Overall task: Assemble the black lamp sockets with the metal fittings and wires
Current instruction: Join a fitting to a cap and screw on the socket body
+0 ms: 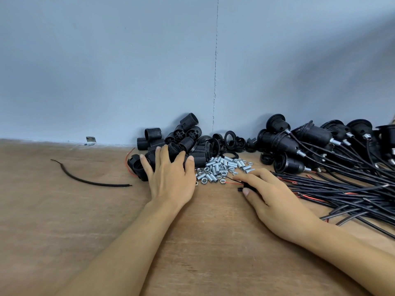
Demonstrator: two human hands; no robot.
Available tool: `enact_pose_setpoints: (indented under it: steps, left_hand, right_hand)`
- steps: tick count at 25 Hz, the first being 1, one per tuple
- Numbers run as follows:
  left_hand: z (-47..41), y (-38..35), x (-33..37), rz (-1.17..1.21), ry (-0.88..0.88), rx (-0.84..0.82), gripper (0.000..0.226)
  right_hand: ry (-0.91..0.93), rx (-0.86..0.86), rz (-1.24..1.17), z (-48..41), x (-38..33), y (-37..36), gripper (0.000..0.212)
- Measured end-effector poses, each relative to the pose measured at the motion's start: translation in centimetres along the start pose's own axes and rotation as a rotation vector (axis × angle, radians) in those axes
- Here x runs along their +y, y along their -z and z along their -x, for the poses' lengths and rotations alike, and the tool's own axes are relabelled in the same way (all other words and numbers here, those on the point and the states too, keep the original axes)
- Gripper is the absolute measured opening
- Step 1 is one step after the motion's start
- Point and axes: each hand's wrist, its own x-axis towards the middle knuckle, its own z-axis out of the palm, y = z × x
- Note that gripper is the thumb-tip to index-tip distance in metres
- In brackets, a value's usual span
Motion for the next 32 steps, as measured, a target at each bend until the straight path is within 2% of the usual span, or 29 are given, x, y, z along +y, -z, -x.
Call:
enact_pose_setpoints:
  steps: [6,17,32]
  left_hand:
    - [0.10,0.19,0.15,0.016,0.000,0.040,0.045]
    - [0.16,0.10,0.09,-0.072,0.014,0.018,0.053]
    - [0.19,0.77,0.36,0.041,-0.006,0.124,0.069]
  right_hand:
    - [0.004,0.003,0.000,0.01,0.07,-0.05,0.039]
    - [0.004,-0.006,-0.002,0.00,0.25,-0.11,0.039]
    - [-0.007,-0.018,-0.010,0.01,0.27,-0.16,0.039]
